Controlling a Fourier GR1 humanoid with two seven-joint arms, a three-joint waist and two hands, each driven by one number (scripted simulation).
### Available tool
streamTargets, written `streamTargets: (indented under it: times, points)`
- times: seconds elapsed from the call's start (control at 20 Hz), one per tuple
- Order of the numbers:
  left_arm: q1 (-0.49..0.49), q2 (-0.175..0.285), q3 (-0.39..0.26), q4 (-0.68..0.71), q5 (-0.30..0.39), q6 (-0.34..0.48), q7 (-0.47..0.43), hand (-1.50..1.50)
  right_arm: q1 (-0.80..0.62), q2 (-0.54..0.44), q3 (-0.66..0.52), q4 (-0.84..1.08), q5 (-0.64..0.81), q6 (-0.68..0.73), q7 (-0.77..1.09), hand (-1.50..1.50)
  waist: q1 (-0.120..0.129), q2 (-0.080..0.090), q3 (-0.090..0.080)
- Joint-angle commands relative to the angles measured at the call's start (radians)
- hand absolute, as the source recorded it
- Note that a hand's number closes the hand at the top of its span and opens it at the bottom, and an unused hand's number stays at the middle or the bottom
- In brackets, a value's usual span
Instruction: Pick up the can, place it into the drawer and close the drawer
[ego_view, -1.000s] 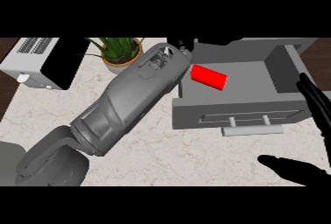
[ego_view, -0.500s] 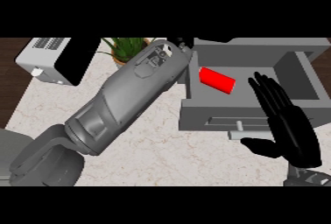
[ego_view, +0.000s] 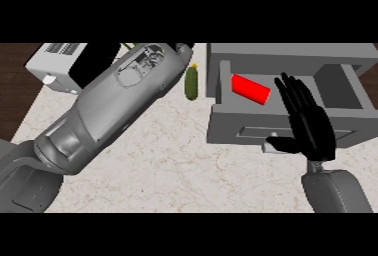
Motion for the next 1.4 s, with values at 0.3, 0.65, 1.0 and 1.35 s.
streamTargets:
  times: [0.3, 0.65, 1.0, 1.35]
  points:
    - [0.053, 0.158, -0.03, -0.214, -0.041, -0.013, 0.168, -1.5, -0.153, 0.027, -0.071, 0.391, 0.074, -0.179, -0.036, -1.5, 0.025, 0.011, 0.012]
    - [0.147, 0.235, -0.009, -0.322, -0.048, -0.025, 0.192, -1.5, -0.282, 0.038, -0.115, 0.558, 0.14, -0.314, -0.03, -1.5, 0.019, 0.017, 0.012]
    - [0.252, 0.286, -0.013, -0.416, -0.067, -0.04, 0.195, -1.5, -0.504, 0.008, -0.204, 0.817, 0.139, -0.422, -0.053, -1.5, 0.04, 0.028, 0.012]
    - [0.346, 0.346, 0.0, -0.564, -0.081, -0.038, 0.203, -1.5, -0.687, -0.034, -0.274, 1.022, 0.124, -0.476, -0.068, -1.5, 0.06, 0.032, 0.012]
